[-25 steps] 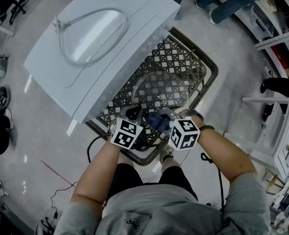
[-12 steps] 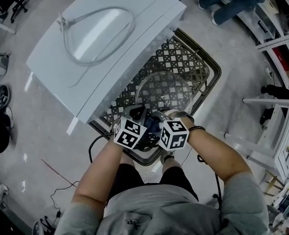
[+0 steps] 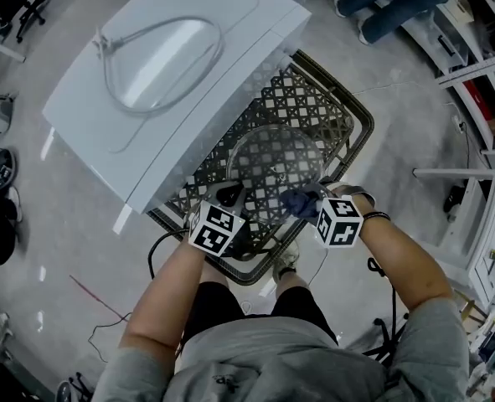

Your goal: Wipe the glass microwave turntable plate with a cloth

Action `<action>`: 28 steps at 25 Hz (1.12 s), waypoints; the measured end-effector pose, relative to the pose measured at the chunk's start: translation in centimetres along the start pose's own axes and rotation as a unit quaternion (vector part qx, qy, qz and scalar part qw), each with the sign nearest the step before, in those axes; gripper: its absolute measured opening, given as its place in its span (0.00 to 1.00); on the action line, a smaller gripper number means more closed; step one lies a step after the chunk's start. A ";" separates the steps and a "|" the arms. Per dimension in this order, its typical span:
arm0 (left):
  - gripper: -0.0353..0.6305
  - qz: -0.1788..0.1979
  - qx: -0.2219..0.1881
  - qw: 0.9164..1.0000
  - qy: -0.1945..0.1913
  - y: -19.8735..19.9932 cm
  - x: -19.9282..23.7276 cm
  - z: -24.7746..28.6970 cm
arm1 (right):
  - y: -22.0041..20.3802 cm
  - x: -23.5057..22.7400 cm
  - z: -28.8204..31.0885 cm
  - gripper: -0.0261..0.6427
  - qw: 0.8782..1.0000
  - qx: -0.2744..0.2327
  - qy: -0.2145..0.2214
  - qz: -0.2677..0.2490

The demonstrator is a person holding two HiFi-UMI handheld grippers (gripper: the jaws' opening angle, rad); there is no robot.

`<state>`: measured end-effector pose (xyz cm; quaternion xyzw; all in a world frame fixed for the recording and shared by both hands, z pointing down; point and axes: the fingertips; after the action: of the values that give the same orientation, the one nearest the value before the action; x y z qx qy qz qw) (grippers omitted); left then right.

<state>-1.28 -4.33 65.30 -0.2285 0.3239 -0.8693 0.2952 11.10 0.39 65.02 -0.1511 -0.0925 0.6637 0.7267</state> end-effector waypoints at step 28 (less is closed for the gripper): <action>0.05 -0.001 0.000 1.000 0.009 0.1 0.2 -0.1 | 10.1 3.7 4.0 0.26 0.993 -0.111 0.017 -0.034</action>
<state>-1.44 -4.44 65.18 -0.2214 0.3261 -0.8717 0.2913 0.67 5.17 65.04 -0.2392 -0.1582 0.6215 0.7291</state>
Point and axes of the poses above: the fingertips, and each gripper's own axes: z forward along the fingers, x to its left, y out of its top, and after that the axes turned 2 degrees about -x, right-handed
